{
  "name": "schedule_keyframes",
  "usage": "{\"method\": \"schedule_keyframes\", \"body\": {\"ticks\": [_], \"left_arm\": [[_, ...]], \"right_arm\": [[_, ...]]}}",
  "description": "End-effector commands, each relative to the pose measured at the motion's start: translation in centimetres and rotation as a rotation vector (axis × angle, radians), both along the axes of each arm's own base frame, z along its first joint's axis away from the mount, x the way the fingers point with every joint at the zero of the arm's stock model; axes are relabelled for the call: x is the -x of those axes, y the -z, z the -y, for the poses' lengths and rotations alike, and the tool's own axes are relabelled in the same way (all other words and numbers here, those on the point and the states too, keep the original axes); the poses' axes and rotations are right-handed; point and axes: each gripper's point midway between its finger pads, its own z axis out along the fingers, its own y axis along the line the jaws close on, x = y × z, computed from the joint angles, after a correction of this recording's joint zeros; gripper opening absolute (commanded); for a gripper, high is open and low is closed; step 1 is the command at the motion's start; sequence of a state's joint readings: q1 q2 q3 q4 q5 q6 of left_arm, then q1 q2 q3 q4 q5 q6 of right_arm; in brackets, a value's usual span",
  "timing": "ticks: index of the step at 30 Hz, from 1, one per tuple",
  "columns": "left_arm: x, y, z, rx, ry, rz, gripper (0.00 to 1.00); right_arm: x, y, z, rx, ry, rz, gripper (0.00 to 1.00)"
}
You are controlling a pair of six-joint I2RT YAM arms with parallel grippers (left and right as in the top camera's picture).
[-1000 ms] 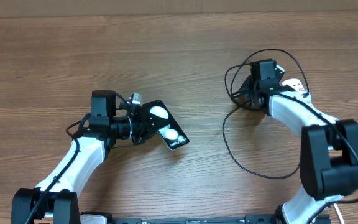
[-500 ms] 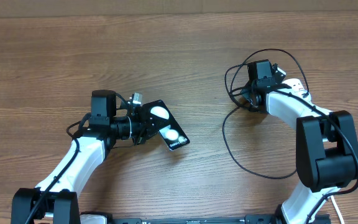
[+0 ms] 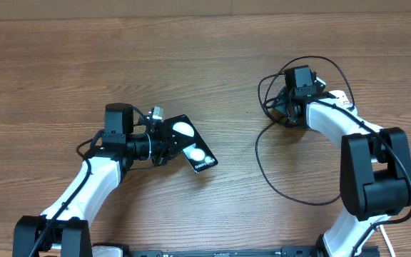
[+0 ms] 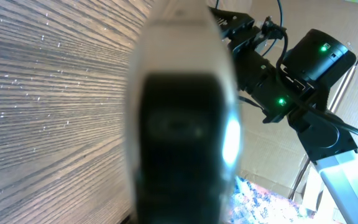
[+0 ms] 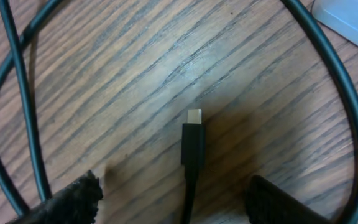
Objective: Plug charger to phone and switch on socket
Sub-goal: 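Move the right gripper to the black USB-C cable end, then grasp the USB-C plug with the right gripper and lift it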
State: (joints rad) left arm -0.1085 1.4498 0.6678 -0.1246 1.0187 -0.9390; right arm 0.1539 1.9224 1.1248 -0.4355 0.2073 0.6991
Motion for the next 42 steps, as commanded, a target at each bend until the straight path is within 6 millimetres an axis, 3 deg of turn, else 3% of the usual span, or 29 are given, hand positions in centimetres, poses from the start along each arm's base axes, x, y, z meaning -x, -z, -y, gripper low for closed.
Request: {"method": "schedule_keyframes", "body": {"ticks": [1,5,12,17,24,32,36,39,42], "left_arm": [[0.1,-1.0,0.2,0.035,0.032,0.034,0.04],[0.0,-1.0,0.2,0.034,0.031,0.035,0.04],[-0.9,-1.8,0.3,0.049,0.016,0.075,0.04],[-1.7,-2.7,0.4,0.068,0.001,0.116,0.04],[-1.7,-2.7,0.4,0.067,0.002,0.115,0.04],[-1.7,-2.7,0.4,0.069,0.006,0.117,0.04],[-1.8,-3.0,0.5,0.074,0.012,0.141,0.04],[-2.1,-4.3,0.8,0.112,0.045,0.217,0.04],[-2.6,-5.6,0.6,0.152,0.074,0.267,0.04]], "right_arm": [[2.6,3.2,-0.3,-0.034,-0.004,-0.112,0.55],[2.7,3.2,-0.4,-0.035,-0.005,-0.117,0.24],[2.7,2.7,-0.9,-0.062,-0.016,-0.120,0.10],[2.1,0.4,-1.7,-0.103,-0.036,-0.083,0.08],[4.0,1.7,-0.4,-0.036,-0.019,-0.170,0.09],[2.9,1.7,-0.6,-0.013,-0.102,-0.140,0.04],[1.2,-0.5,-0.9,0.006,-0.176,-0.093,0.04],[-0.4,-5.4,-1.2,0.022,-0.225,-0.025,0.04],[-0.4,-9.4,-1.8,-0.001,-0.259,0.012,0.04]]}}
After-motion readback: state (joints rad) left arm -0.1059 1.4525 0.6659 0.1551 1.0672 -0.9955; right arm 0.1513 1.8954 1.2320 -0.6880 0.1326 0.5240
